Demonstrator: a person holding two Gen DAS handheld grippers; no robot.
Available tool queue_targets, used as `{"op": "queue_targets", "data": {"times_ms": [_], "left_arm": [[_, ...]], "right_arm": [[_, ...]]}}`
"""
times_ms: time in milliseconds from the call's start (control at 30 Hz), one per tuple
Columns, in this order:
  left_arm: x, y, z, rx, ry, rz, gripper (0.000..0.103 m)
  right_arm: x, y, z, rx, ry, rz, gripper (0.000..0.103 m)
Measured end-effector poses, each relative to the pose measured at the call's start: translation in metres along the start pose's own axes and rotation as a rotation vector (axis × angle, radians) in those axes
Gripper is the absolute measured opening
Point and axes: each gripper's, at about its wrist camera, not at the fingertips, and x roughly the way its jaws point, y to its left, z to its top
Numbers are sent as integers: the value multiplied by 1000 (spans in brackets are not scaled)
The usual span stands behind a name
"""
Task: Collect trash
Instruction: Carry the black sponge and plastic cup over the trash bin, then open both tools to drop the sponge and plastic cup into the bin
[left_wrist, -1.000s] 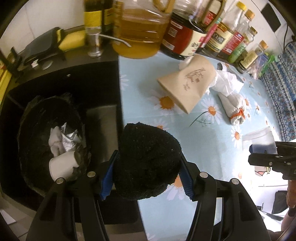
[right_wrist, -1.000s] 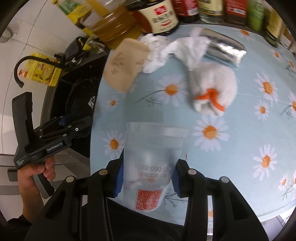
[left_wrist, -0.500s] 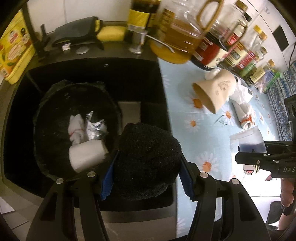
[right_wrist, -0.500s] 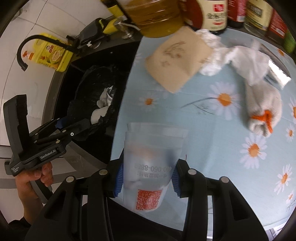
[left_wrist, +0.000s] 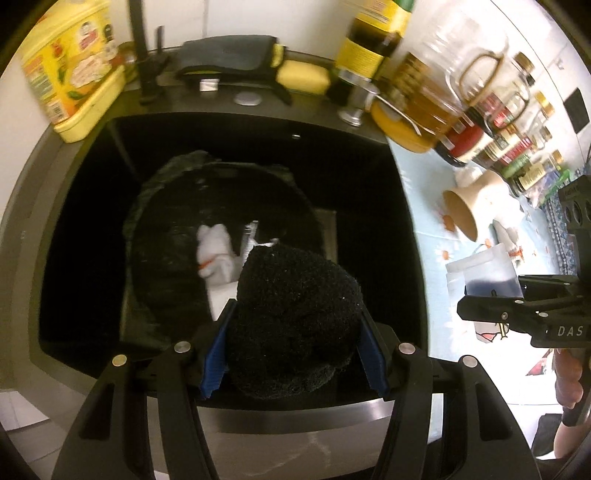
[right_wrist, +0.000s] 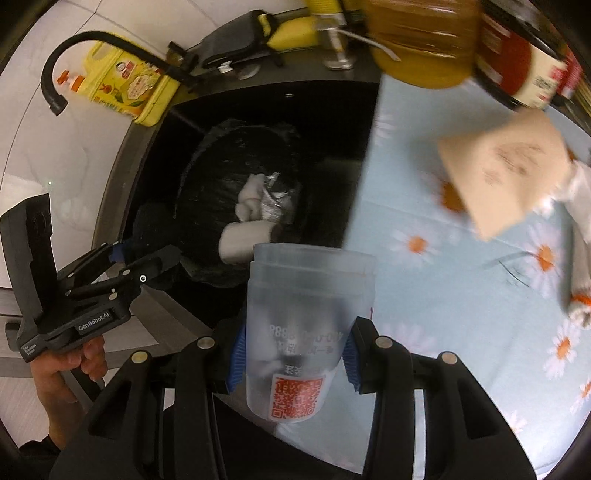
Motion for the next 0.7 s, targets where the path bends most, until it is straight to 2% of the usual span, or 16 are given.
{"op": "queue_targets", "data": {"times_ms": [367, 700], "left_arm": [[-7, 48, 4, -35, -2, 1, 58], [-1, 77, 18, -56, 9, -16, 58]], "right_arm": [[31, 58, 40, -61, 17, 12, 43], [49, 82, 71, -81, 36, 5, 44]]}}
